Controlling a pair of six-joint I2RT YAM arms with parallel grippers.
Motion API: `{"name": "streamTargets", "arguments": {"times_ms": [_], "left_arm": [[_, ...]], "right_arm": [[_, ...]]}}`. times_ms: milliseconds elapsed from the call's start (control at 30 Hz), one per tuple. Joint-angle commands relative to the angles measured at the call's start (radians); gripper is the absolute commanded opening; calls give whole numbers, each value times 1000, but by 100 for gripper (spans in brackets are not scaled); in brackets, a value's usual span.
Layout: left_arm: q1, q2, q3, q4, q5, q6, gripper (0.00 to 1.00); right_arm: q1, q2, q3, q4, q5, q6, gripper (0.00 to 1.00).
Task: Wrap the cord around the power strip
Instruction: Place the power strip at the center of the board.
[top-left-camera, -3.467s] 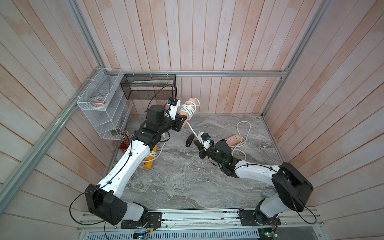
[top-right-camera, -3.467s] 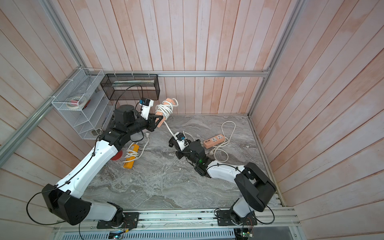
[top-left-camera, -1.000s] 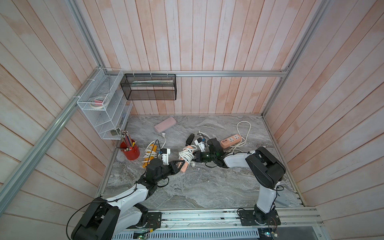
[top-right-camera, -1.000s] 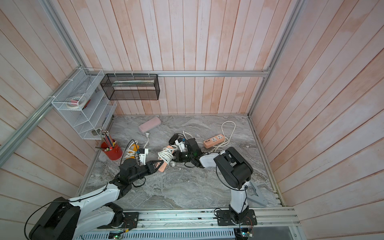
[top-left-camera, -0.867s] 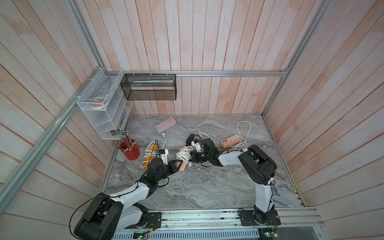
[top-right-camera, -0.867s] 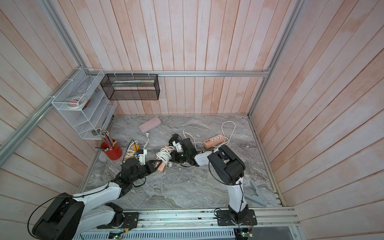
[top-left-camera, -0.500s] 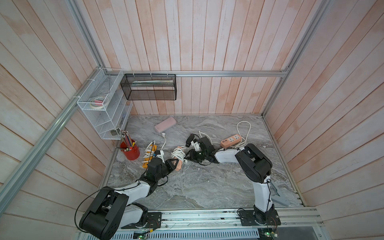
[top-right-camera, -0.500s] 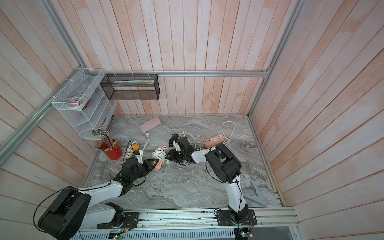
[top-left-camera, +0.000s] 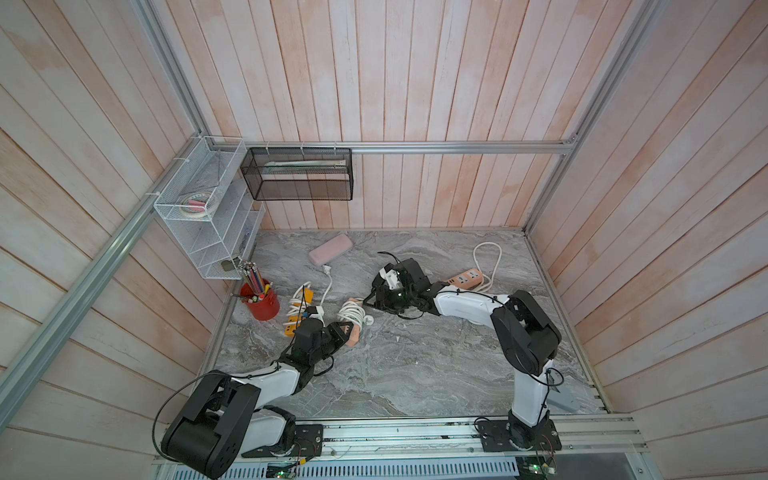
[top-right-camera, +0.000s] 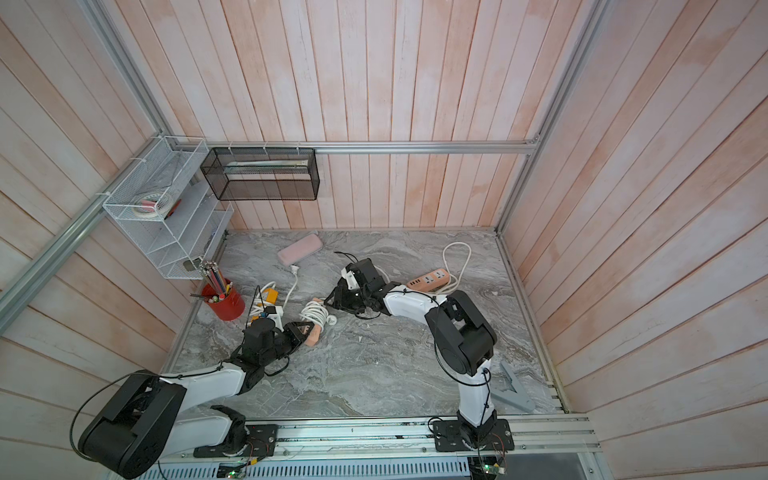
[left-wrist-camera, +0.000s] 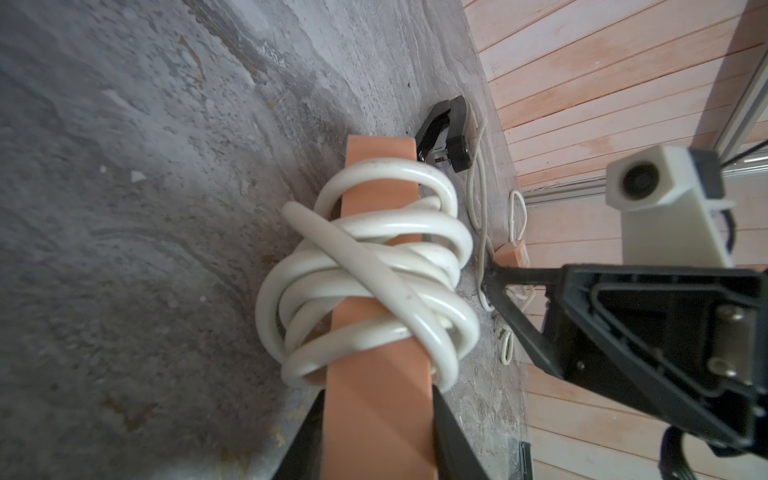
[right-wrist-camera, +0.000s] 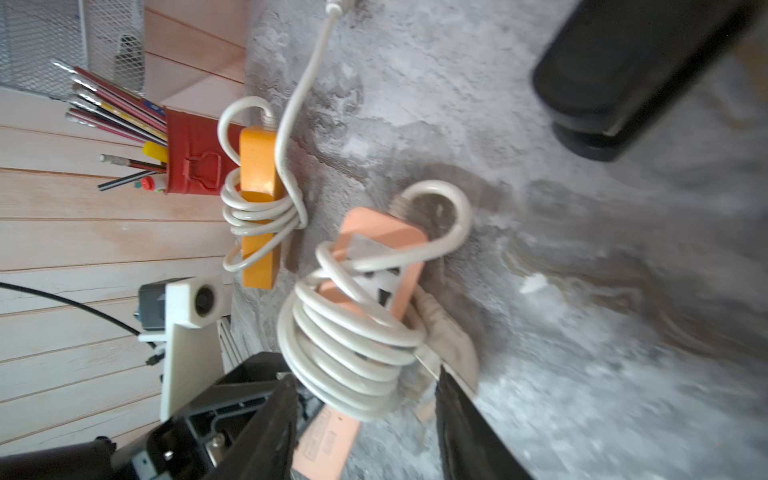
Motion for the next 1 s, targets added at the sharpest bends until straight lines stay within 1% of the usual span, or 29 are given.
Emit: {"name": "streamTargets", "arguments": {"times_ms": [0, 100, 200, 300, 367, 433, 567, 633, 700, 800, 900, 967], "left_arm": [[11, -29, 4, -277, -80, 50, 22], [10, -81, 32, -345, -91, 73, 32], [10, -105, 61, -388, -89, 90, 39], [11, -122, 78, -424, -85, 93, 45], [11, -157, 104, -485, -91, 98, 49], [11, -212, 148, -580, -110, 111, 52], [11, -312, 283, -809, -215, 183, 59], [11, -339, 345, -879, -264, 229, 59], [11, -338, 407, -911, -285, 279, 59], [12, -311, 477, -914, -289, 345, 59], [11, -275, 521, -891, -277, 401, 58], [10, -251, 541, -873, -262, 431, 58]], "right_arm": [[32, 91, 96, -84, 76, 37, 55], [74, 174, 218, -230, 134, 3, 55], [106, 240, 282, -318, 193, 0, 53], [123, 279, 309, -352, 237, 5, 52], [131, 292, 324, -376, 268, 2, 51], [136, 295, 325, -380, 288, 0, 51], [137, 287, 339, -374, 290, -8, 51], [136, 257, 332, -347, 290, -11, 52], [135, 217, 334, -327, 306, -22, 55], [125, 165, 353, -315, 287, -55, 58], [112, 127, 367, -311, 258, -73, 60], [101, 104, 367, -320, 261, -86, 62]]}}
